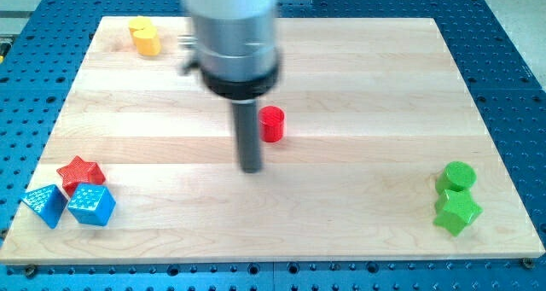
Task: Move the red circle near the red star
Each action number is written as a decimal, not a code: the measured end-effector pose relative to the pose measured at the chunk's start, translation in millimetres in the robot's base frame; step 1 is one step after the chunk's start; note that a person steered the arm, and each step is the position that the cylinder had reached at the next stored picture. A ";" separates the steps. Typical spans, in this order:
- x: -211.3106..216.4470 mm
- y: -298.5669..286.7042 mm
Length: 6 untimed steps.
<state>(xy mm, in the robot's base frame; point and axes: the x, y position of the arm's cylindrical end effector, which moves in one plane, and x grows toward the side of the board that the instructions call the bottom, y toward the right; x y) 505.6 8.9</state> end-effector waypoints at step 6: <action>-24.2 -190.4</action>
